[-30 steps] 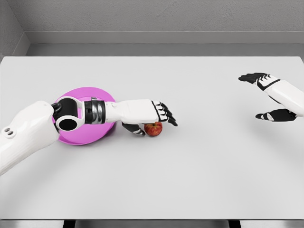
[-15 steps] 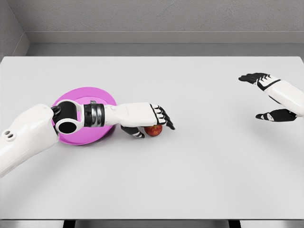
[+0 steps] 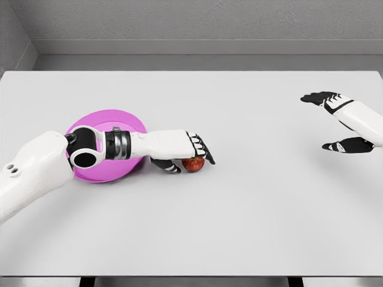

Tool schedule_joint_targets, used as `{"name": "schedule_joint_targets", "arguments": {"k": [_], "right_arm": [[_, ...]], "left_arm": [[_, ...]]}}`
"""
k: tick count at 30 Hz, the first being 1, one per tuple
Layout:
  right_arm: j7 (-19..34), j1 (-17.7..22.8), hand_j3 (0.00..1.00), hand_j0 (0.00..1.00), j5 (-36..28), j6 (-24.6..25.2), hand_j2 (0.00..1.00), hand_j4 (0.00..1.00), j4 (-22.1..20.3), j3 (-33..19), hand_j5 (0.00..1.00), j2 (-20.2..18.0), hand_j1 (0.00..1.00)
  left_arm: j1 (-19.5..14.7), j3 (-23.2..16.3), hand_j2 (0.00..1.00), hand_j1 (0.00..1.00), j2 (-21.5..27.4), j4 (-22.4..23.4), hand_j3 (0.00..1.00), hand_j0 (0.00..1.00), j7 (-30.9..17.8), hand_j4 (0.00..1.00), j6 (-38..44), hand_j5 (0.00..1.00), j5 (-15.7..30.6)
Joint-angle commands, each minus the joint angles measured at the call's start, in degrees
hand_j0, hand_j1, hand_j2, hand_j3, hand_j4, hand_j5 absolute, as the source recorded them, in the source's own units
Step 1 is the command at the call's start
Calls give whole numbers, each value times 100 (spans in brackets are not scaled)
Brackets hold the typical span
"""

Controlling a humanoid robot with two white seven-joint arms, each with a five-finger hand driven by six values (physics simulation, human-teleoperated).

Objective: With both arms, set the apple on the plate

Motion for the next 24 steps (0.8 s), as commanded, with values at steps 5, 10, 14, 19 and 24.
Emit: {"name": "schedule_joint_targets", "arguments": {"k": [5, 10, 14, 19, 24], "right_arm": [[-5, 0, 100, 100, -49, 14, 100, 100, -2, 1, 100, -5, 100], [-5, 0, 100, 100, -49, 14, 100, 100, -2, -7, 100, -5, 100], [-5, 0, 100, 100, -49, 14, 100, 100, -11, -7, 100, -5, 100], [-5, 0, 100, 100, -49, 14, 100, 100, -2, -7, 100, -14, 100], [-5, 0, 100, 100, -40, 14, 100, 100, -2, -7, 100, -6, 100]], "left_arm": [[-9, -76, 83, 83, -51, 126, 83, 83, -21, 83, 8, 83, 35], [-9, -84, 82, 82, -60, 126, 82, 82, -30, 82, 8, 82, 35], [0, -84, 74, 74, -104, 126, 74, 74, -145, 74, 8, 74, 35], [0, -84, 66, 66, -112, 126, 66, 66, -250, 66, 8, 66, 43], [0, -84, 61, 61, -112, 126, 61, 61, -259, 61, 8, 61, 61]]}}
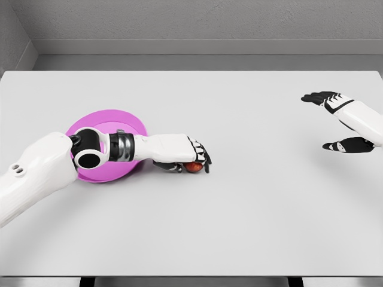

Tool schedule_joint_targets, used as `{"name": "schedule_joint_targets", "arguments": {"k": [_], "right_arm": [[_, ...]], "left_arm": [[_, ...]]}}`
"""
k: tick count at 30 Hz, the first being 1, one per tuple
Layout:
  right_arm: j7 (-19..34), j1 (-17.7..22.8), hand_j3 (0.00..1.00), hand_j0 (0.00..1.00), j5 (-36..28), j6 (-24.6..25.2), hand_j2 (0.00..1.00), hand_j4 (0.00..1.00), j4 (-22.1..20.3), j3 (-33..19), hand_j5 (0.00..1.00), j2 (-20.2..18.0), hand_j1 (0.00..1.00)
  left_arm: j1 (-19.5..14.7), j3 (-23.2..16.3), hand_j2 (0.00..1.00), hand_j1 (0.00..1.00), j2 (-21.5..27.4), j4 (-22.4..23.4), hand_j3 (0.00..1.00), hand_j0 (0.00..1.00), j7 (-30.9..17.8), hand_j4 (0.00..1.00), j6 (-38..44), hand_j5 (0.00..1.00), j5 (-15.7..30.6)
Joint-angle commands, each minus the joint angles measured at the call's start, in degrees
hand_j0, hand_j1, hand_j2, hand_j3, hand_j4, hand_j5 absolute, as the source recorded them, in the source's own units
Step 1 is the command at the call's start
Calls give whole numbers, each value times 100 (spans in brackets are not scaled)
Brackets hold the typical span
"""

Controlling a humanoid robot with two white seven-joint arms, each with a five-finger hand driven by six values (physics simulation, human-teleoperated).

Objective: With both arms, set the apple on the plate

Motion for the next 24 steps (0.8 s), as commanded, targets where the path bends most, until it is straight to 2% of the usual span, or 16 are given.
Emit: {"name": "schedule_joint_targets", "arguments": {"k": [1, 24], "right_arm": [[-3, 0, 100, 100, -37, 14, 100, 100, 5, -1, 100, -7, 100], [-3, 0, 100, 100, -46, 14, 100, 100, 58, -1, 100, -7, 100]], "left_arm": [[0, -2, 61, 61, -1, -2, 61, 61, -57, 61, -15, 61, 30], [-202, 42, 61, 61, 8, -107, 61, 61, -57, 61, -15, 61, 66]]}}
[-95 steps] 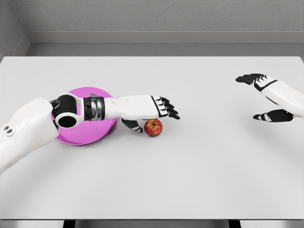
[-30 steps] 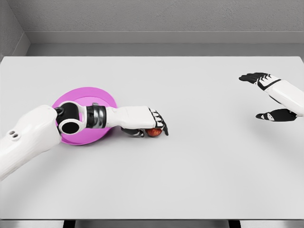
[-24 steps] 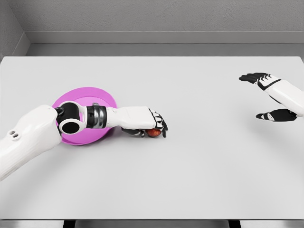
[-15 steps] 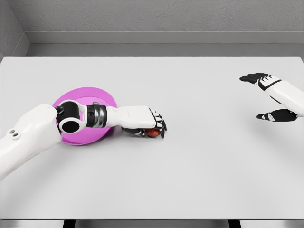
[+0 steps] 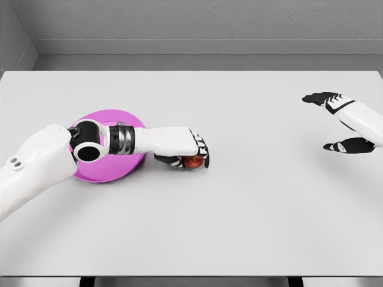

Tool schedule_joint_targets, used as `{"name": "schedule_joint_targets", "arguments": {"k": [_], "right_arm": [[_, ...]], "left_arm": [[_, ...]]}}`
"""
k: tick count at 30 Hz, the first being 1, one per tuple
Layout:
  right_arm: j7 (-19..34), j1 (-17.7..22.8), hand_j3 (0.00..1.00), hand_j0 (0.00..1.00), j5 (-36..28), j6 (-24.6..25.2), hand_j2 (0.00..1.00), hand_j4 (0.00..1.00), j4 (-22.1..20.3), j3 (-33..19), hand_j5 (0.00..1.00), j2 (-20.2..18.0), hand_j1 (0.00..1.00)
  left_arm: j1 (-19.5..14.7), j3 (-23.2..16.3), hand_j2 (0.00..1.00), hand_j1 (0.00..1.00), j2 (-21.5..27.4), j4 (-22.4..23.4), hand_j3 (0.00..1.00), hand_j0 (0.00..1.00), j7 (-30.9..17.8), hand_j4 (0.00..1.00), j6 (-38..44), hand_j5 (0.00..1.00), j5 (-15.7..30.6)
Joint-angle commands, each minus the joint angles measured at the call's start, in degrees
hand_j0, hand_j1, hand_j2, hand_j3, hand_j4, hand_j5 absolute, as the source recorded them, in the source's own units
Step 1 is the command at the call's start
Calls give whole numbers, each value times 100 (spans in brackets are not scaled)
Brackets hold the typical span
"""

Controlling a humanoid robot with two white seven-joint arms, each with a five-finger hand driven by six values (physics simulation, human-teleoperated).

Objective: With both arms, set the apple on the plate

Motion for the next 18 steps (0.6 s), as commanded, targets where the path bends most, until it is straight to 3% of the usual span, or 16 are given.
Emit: {"name": "schedule_joint_targets", "arguments": {"k": [1, 18], "right_arm": [[-4, 0, 100, 100, -45, 14, 100, 100, -2, -1, 100, -6, 100], [-4, 0, 100, 100, -45, 14, 100, 100, -2, -1, 100, -6, 100]], "left_arm": [[0, 7, 61, 61, 4, -12, 61, 61, 3, 61, 10, 61, 40], [-18, 77, 60, 60, 171, -223, 60, 60, 3, 60, 10, 60, 48]]}}
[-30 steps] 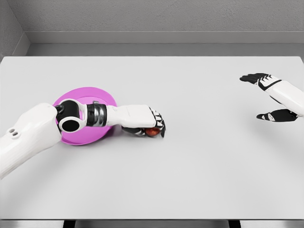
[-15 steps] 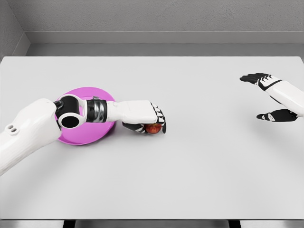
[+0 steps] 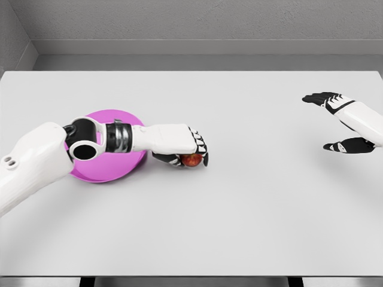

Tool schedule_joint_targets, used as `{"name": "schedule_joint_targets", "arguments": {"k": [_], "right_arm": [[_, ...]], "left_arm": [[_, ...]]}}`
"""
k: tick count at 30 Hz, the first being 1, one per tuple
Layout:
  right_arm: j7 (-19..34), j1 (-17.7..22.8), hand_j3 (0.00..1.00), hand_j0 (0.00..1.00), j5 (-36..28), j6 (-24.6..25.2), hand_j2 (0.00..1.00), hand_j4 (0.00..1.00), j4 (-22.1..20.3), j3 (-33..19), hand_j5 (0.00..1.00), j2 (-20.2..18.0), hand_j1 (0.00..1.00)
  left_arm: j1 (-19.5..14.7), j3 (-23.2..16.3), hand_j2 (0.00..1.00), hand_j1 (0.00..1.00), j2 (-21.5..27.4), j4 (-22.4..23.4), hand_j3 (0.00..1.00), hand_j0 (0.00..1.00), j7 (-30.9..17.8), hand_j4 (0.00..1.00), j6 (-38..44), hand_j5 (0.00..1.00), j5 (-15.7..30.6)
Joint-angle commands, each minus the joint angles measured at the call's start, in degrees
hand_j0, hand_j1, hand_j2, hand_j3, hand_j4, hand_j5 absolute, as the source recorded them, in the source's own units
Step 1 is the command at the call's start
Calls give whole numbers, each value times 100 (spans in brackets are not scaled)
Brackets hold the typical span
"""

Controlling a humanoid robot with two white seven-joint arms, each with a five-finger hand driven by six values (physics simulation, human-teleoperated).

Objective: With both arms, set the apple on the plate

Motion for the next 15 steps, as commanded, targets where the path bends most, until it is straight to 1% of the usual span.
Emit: {"name": "schedule_joint_targets", "arguments": {"k": [1, 7, 15], "right_arm": [[5, 0, 100, 100, -44, 14, 100, 100, -2, -1, 100, -6, 100], [-4, 0, 100, 100, -45, 14, 100, 100, 6, -1, 100, -6, 100], [-4, 0, 100, 100, -45, 14, 100, 100, 6, -1, 100, -6, 100]], "left_arm": [[0, 42, 60, 60, 46, -57, 60, 60, 3, 60, 10, 60, 39], [-35, 87, 60, 60, 257, -224, 60, 60, 3, 60, 10, 60, 101], [-35, 95, 59, 59, 301, -286, 59, 59, 3, 59, 10, 59, 136]]}}
